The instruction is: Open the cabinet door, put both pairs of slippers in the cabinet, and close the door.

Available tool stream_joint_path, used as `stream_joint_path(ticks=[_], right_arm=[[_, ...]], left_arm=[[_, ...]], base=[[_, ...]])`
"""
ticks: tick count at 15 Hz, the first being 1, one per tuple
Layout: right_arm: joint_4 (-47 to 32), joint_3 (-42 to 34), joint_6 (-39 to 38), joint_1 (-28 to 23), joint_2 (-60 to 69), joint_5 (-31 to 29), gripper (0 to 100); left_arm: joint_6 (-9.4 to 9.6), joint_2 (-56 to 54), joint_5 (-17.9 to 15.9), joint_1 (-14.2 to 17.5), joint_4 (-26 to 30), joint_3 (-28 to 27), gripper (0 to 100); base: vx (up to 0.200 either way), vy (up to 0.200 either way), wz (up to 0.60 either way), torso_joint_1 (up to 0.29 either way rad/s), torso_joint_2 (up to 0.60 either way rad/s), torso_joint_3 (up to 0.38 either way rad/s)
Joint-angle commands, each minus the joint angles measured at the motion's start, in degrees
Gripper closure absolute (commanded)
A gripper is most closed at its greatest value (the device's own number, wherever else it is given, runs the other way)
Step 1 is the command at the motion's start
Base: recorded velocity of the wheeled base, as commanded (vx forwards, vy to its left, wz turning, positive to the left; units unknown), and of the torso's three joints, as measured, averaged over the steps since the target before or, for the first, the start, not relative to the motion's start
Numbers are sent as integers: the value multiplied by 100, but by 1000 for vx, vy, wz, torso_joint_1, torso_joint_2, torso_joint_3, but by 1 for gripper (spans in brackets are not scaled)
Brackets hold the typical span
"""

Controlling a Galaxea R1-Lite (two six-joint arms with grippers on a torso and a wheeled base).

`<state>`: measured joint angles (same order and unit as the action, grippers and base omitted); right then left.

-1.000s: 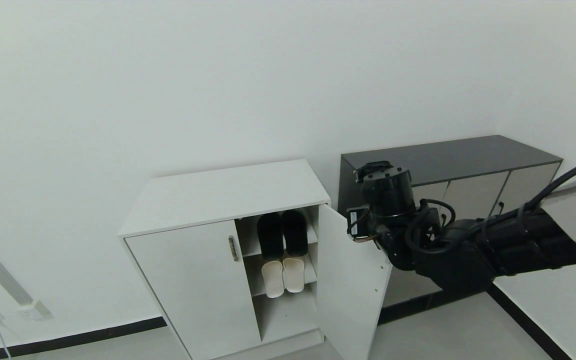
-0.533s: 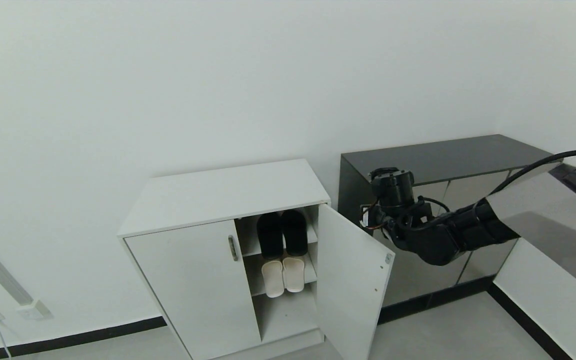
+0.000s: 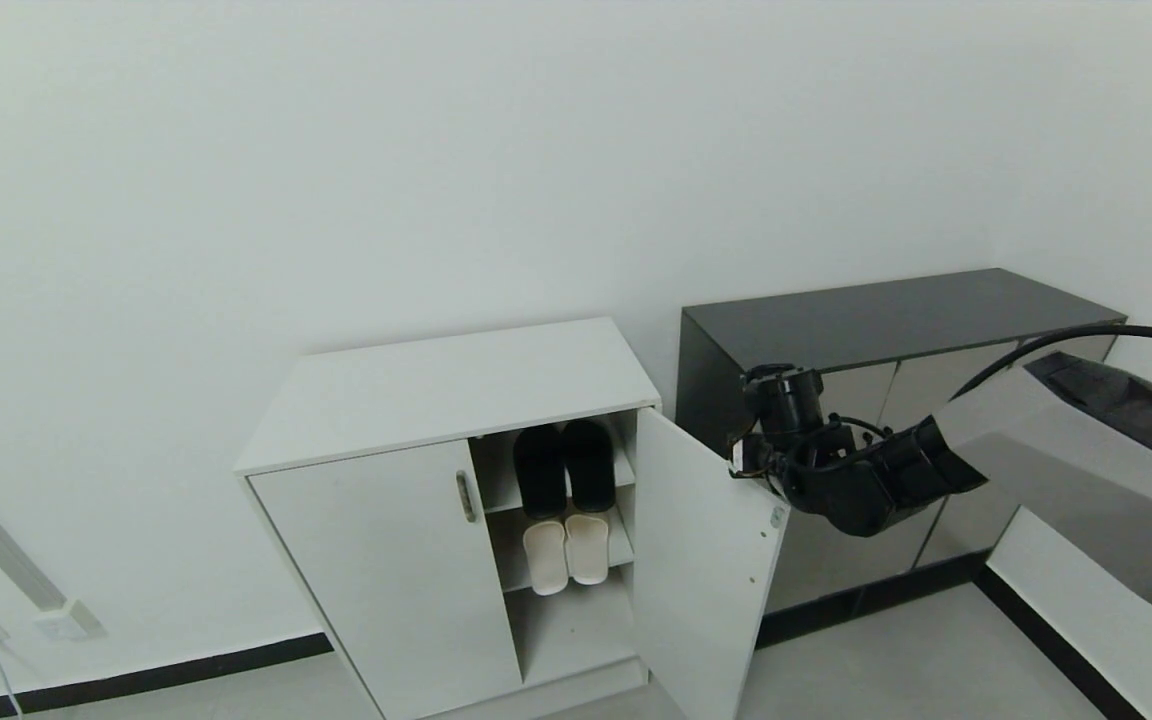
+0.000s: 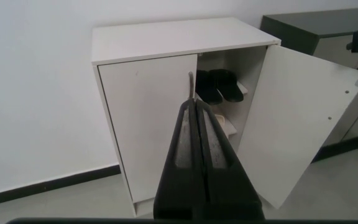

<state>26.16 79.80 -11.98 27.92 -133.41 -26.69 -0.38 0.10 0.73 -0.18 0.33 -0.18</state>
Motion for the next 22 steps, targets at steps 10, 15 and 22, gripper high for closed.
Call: stream_joint_path(ticks=[10,15,22], right_arm=[[-138,-35,3,109,-211,67,100],[-111,-316,-59,671,-18,41,100],[-23,-720,-138,1111,421,76,100]], left_arm=[[-33,8,6,1,2,1,100],[-33,8,6,1,2,1,100],[-33,8,6,1,2,1,100]], base=[[0,0,0,0,0,0],[0,0,0,0,0,0],[0,0,0,0,0,0]])
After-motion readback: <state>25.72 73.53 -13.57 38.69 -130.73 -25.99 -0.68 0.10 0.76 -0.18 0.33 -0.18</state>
